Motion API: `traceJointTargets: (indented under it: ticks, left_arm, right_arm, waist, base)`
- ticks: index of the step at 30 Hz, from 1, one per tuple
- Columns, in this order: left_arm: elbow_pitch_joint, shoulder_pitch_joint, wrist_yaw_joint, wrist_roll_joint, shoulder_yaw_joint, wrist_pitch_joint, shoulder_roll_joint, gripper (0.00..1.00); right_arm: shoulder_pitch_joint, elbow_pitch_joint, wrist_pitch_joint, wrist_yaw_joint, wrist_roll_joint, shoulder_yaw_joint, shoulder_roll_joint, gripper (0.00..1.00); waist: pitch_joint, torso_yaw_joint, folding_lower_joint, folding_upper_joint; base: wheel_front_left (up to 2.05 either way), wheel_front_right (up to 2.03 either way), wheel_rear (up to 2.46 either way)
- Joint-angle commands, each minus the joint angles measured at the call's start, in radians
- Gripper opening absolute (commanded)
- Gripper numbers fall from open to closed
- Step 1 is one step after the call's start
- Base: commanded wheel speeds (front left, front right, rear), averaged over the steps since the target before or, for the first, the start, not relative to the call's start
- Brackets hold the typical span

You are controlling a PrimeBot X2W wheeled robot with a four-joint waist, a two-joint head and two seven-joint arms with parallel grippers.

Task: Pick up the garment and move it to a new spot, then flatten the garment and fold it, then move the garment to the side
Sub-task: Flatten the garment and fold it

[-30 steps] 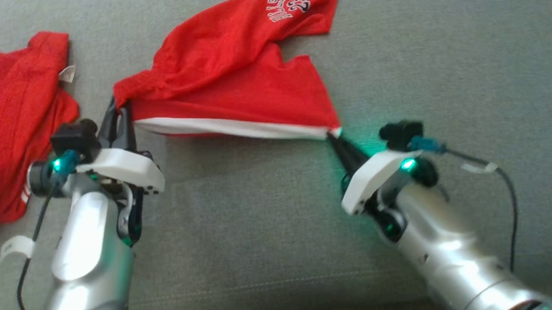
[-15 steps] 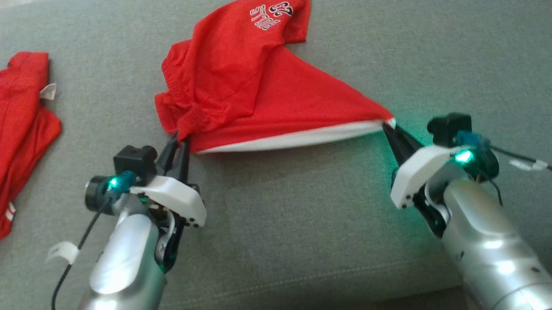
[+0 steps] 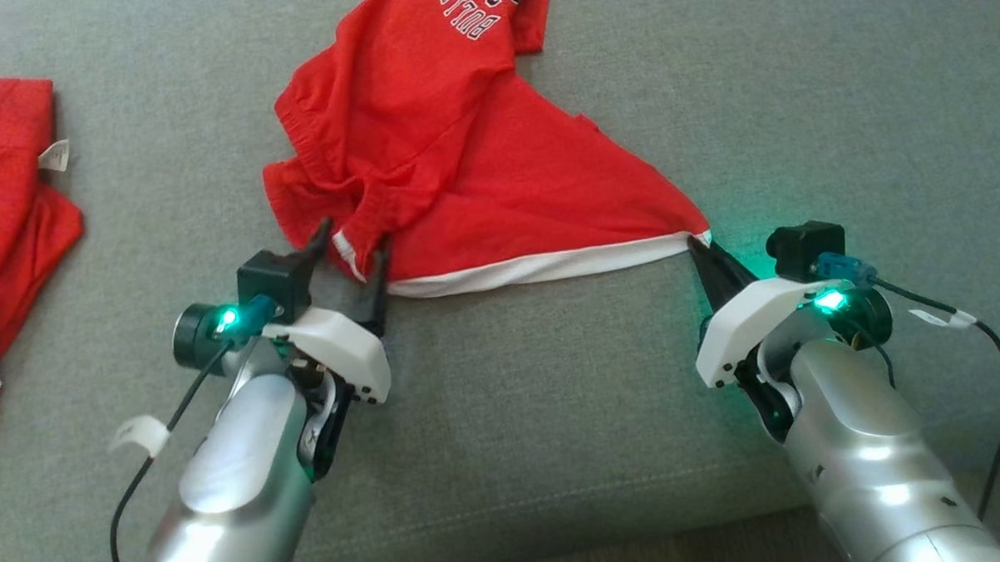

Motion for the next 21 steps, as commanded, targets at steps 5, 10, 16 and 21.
traceJointTargets:
  ticks: [5, 10, 16, 21]
  left_arm:
    - [-0.065, -0.013, -0.003, 0.009, 0.037, -0.008, 0.022, 1.0]
    - [-0.179, 0.058, -0.029, 0.01, 0.058, -0.008, 0.04, 1.0]
    - [-0.304, 0.164, -0.041, 0.009, 0.102, -0.008, 0.06, 1.0]
    - [-0.318, 0.217, -0.059, 0.039, 0.097, -0.008, 0.085, 1.0]
  right_arm:
    - [0.024, -0.029, -0.006, -0.001, -0.01, -0.023, 0.019, 0.0]
    - [0.058, -0.045, -0.002, -0.001, -0.013, -0.051, 0.023, 0.0]
    - [0.096, -0.069, 0.01, -0.001, -0.02, -0.089, 0.017, 0.0]
    - [0.118, -0.104, 0.03, -0.001, -0.033, -0.107, 0.019, 0.0]
  waist:
    - [-0.018, 0.011, -0.0001, 0.0]
    - [-0.05, 0.041, -0.0001, 0.0]
    - [-0.08, 0.076, -0.0001, 0.0]
    - [-0.084, 0.084, -0.0001, 0.0]
  base:
    - [0.0, 0.0, 0.0]
    - [0.0, 0.0, 0.0]
    - [0.0, 0.0, 0.0]
    - [0.0, 0.0, 0.0]
